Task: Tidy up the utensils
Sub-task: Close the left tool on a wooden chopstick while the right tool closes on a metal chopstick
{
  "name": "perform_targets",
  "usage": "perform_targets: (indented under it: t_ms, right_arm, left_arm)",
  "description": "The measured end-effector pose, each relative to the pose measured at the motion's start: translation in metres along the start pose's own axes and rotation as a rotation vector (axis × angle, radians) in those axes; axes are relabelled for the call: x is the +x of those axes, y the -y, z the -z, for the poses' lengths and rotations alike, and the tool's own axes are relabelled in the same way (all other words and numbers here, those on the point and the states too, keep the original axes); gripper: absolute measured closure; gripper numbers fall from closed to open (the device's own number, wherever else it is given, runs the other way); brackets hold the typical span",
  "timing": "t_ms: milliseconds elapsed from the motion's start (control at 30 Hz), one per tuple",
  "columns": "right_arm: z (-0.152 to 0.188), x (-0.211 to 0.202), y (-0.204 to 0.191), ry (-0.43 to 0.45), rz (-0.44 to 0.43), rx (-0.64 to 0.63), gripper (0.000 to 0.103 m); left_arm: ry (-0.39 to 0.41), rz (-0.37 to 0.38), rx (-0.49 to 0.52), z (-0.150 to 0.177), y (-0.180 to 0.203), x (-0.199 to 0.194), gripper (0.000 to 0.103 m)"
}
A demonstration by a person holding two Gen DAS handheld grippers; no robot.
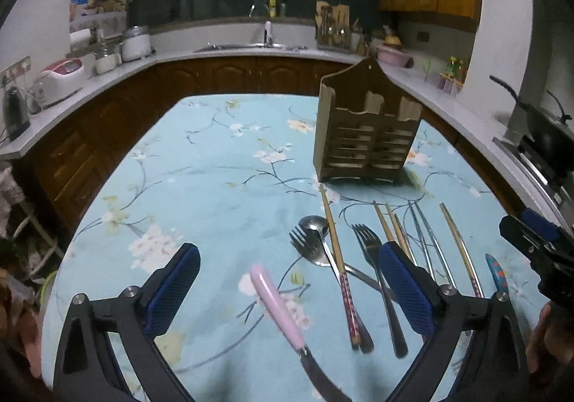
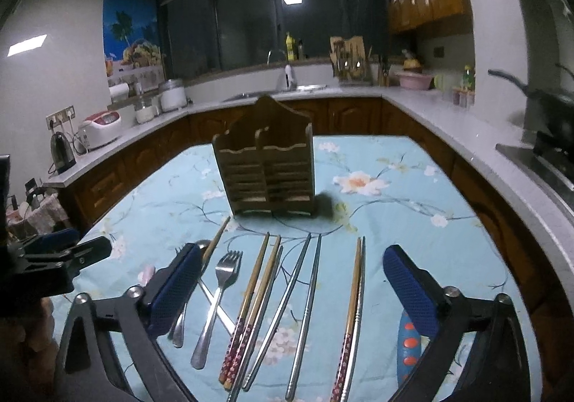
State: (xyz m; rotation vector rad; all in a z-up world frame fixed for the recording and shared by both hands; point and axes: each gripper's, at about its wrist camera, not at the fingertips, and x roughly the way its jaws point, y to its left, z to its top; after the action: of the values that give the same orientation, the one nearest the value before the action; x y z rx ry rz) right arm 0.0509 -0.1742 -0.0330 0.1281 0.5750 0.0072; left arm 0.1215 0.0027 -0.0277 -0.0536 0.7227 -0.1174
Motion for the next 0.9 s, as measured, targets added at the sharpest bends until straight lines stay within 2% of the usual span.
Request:
perform_targets:
  t_ms: [100,133,167,300,333,433,533,900]
  right_arm:
    - [-0.002,0.018,0.008,-0.053,-0.014,0.033,0.018]
    - [-0.003,0.025,0.01,-0.074,-0.015,0.042,0.025]
    - [-0.003,0.033,0.013,-0.099,-0.017,0.051,0.029]
    - [-0.003,0.061,0.022,-0.181,-0.017,0.088,0.041]
    - [-0.004,0.069,0.024,-0.2,-0.017,0.092,0.047]
    - [-0.005,0.09,0.028,-0.253,-0.022,0.107,0.055]
    - [-0.007,0.112,0.032,-0.301,-0.024,0.114,0.069]
    - [-0.009,0.167,0.047,-0.423,-0.013,0.138,0.075]
  left_arm:
    - [-0.032,0.015,0.0,-0.014,-0.001,0.018,0.008]
    - [-0.039,0.018,0.002,-0.017,-0.001,0.023,0.01]
    - [-0.047,0.02,0.006,-0.02,0.0,0.029,0.014]
    - [-0.1,0.047,0.007,-0.039,0.002,0.061,0.023]
    - [-0.107,0.05,0.009,-0.043,0.002,0.07,0.024]
    - [-0.136,0.048,0.023,-0.052,0.004,0.092,0.025]
    - [-0.181,0.058,0.017,-0.06,0.006,0.116,0.029]
    - [-0.252,0.056,0.01,-0.082,0.016,0.182,0.046]
